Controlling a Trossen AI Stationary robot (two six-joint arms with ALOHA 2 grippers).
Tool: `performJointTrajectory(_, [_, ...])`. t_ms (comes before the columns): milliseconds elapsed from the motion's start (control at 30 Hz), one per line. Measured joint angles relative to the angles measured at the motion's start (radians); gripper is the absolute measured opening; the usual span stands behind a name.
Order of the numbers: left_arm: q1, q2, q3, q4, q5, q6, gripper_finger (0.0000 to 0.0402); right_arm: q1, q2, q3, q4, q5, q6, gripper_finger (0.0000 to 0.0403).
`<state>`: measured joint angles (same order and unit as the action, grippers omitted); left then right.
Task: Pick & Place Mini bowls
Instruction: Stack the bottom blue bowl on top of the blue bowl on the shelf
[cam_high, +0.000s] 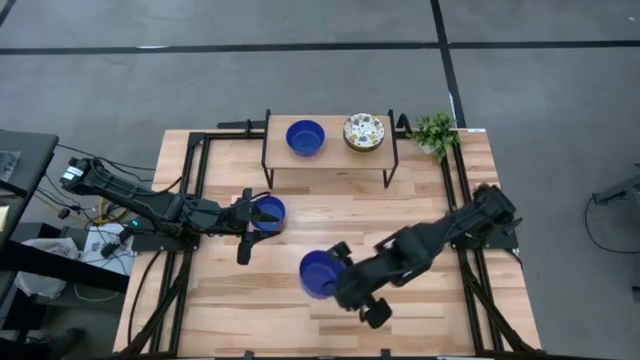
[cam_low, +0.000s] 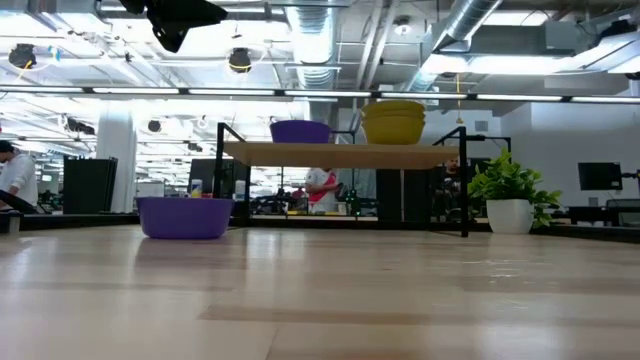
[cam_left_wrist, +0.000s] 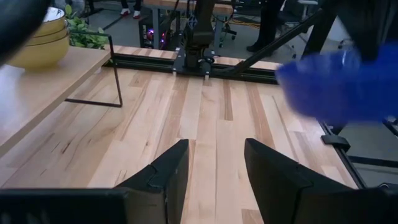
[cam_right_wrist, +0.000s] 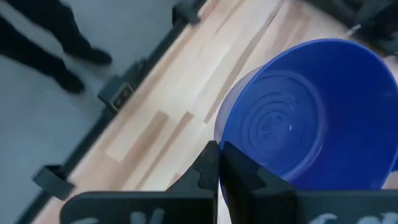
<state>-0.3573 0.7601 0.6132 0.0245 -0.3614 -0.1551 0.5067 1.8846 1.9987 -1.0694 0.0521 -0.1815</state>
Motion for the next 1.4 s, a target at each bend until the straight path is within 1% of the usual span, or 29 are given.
performJointTrajectory(133, [0.000,0.000,0.000,0.000,0.000,0.000,0.0154,-0.022,-0.070,0.000,0.007,0.000,0.032,0.0000])
performJointTrajectory(300, [0.000,0.000,0.000,0.000,0.000,0.000,0.0154,-0.071,-0.135,0.000,0.040,0.000,0.020,0.0000])
performJointTrajectory(433, [0.000,0.000,0.000,0.000,0.000,0.000,0.0154,-0.131,-0.166,0.001,0.100,0.000,-0.051,0.0000])
performJointTrajectory(600, [0.000,0.000,0.000,0.000,0.000,0.000,0.0154,-0.228,-0.171,0.001,0.144,0.010,-0.153,0.0000])
performJointTrajectory(800, [0.000,0.000,0.000,0.000,0.000,0.000,0.0154,-0.330,-0.171,0.001,0.147,0.115,-0.341,0.0000])
performJointTrajectory(967, [0.000,0.000,0.000,0.000,0.000,0.000,0.0154,-0.412,-0.170,0.001,0.187,0.213,-0.471,0.0000])
performJointTrajectory(1067, [0.000,0.000,0.000,0.000,0.000,0.000,0.0154,-0.450,-0.170,0.001,0.193,0.253,-0.558,0.0000])
performJointTrajectory(1200, [0.000,0.000,0.000,0.000,0.000,0.000,0.0154,-0.492,-0.161,0.001,0.196,0.335,-0.655,0.0000])
performJointTrajectory(1400, [0.000,0.000,0.000,0.003,0.000,0.000,0.0154,-0.552,-0.109,0.000,0.229,0.375,-0.789,0.0000])
